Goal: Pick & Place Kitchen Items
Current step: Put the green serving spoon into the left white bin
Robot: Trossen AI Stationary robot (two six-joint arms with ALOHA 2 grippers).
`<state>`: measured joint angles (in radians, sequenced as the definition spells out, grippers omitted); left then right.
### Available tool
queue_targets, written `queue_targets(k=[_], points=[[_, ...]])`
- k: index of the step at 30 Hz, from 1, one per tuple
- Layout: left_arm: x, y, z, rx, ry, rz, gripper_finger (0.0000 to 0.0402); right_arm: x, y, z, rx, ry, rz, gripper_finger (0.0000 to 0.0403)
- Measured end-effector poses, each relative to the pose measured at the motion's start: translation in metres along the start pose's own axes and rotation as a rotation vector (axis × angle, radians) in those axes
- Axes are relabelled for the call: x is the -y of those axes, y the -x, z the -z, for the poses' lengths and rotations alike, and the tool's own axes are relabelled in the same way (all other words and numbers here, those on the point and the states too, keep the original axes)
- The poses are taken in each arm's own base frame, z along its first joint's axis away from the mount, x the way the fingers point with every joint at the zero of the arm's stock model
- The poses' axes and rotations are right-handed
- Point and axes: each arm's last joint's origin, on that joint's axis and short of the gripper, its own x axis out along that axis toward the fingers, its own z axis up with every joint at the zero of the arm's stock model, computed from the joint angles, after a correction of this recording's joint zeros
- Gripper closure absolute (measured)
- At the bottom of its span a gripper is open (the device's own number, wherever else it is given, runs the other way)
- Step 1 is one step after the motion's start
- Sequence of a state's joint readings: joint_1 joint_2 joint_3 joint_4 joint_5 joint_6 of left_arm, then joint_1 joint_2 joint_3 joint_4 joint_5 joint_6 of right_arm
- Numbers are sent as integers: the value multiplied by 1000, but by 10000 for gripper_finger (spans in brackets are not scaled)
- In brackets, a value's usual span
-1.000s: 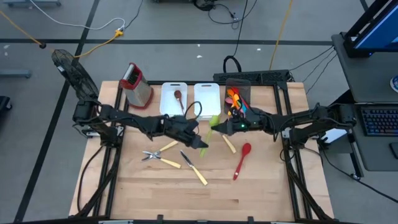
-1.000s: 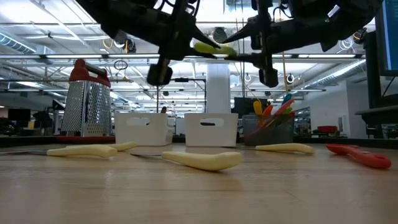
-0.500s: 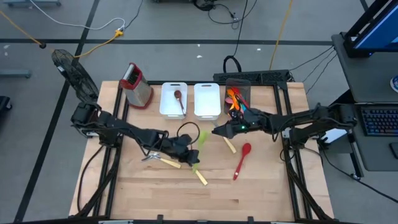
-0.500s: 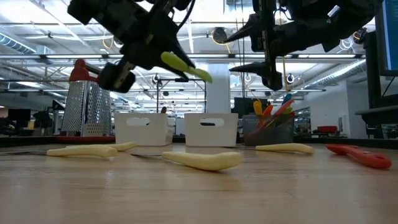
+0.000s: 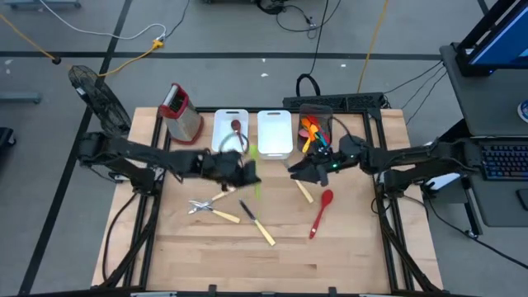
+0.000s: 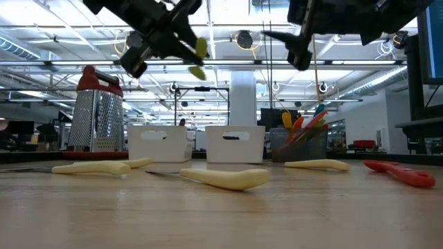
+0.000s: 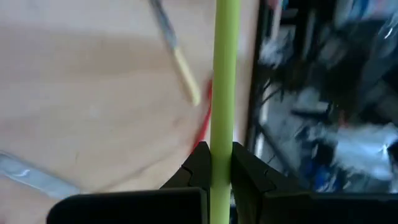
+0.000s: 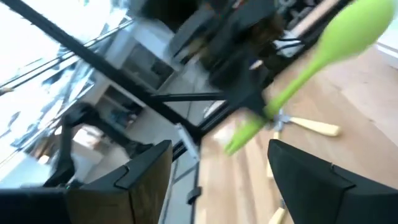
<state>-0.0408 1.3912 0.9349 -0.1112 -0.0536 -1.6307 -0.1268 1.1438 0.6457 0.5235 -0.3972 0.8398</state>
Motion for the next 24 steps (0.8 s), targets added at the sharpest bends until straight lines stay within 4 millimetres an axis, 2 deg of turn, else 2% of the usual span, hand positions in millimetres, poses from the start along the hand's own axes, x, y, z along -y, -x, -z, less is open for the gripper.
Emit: queue_targets(k=[4,7,13,19,24], points=[[7,24,-31,52,111,21,376,-5,9,-7,-8,16,-55,144],[8,34,-53,37,198,35,376,-6,14,-11,-13,21,-75,147],[-11,41,-89,5,366,-113,376,-6,16,-12,-40,21,-97,149],[-17,47,-113,53,497,-122,376,-4,16,-10,-55,9,-81,149],[-22,44,-122,63,556,-140,376,-4,16,-10,-55,30,-80,149]])
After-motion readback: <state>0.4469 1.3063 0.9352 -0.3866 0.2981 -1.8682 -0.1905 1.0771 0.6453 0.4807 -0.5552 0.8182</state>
